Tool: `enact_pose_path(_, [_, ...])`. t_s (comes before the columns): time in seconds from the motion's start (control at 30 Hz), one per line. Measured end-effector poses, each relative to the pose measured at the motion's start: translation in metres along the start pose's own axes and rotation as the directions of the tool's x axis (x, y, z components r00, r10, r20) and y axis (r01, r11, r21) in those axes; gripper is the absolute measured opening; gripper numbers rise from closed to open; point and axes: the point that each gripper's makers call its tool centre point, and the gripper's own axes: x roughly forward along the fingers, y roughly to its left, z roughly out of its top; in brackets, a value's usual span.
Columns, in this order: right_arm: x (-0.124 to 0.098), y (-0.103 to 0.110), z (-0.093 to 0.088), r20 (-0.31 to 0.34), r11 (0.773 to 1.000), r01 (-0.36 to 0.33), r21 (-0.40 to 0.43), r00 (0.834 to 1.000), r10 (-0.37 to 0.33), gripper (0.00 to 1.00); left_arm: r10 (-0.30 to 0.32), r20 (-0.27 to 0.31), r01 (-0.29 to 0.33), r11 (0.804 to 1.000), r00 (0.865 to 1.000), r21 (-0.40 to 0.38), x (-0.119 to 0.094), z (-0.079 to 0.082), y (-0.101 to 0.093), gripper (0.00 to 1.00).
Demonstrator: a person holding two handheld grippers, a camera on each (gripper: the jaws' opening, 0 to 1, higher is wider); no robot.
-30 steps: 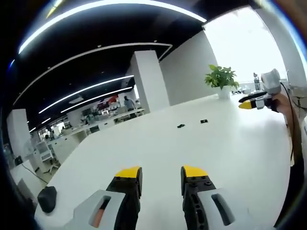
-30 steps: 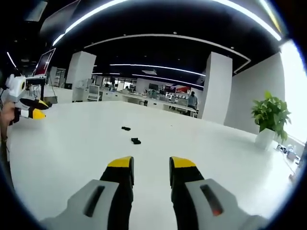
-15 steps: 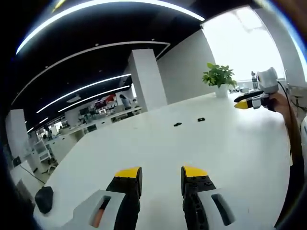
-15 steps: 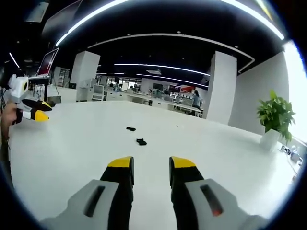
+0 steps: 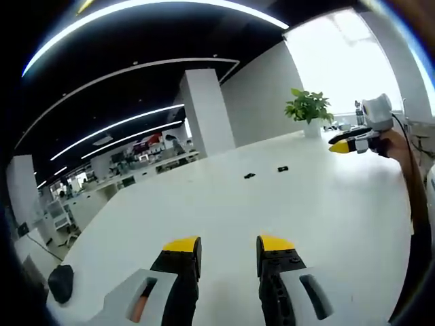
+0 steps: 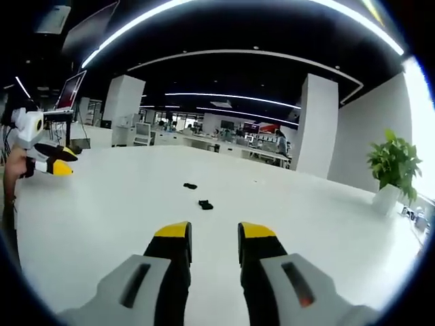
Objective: Snap the two parts of the plastic buckle together until the buckle closes and remains connected.
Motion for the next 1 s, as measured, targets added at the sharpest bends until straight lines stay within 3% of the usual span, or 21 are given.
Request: enact_pose_path(1.0, [0.005,0.013,0.003,-0.014,0.997,-0.061,-0.047,0.998,0.06,0.28,-0.01,0.003,0.01,1.0,1.0,0.004,0.001,0.0,-0.005,0.33])
